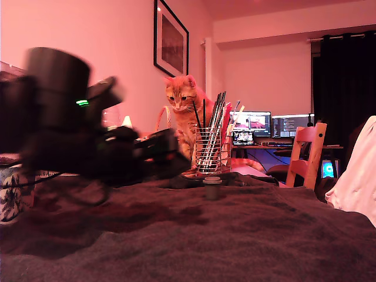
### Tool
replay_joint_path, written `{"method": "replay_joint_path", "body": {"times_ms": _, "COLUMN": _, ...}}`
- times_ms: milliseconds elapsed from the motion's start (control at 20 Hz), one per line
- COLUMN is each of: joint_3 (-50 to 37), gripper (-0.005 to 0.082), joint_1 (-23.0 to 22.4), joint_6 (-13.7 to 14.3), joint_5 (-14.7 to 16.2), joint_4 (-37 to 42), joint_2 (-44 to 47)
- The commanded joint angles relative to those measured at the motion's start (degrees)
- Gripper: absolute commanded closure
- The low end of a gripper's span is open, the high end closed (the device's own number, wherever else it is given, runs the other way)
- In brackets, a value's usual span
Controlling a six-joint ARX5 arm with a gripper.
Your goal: Pick up the coffee capsules on the table and drop them inside the coffee cup
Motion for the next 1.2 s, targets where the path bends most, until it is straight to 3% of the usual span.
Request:
{"method": "replay_joint_path", "body": {"times_ms": 0, "joint_3": 1.5, "gripper": 0.0181, "joint_1": -0.3, "joint_6": 1.0, "joint_5": 0.3, "joint_4": -1.0, "joint_2": 2.7}}
{"method": "replay_joint_path", "body": {"times_ms": 150, "joint_3": 4.1, "gripper": 0.0181, "joint_1": -0.4, "joint_6": 1.0, "joint_5": 2.1, "joint_4": -2.2, "joint_2": 3.7}}
{"method": "replay_joint_path", "body": {"times_ms": 450, "joint_3": 10.0, "gripper": 0.0181, "joint_1": -0.5, "joint_6": 1.4, "joint_5": 2.1, "joint_4": -9.7, "joint_2": 4.8}}
{"method": "replay_joint_path", "body": {"times_ms": 1150, "joint_3": 18.8, "gripper": 0.0181, "joint_1": -0.5, "joint_6": 1.4, "joint_5": 1.2, "joint_4": -12.2, "joint_2": 10.6}}
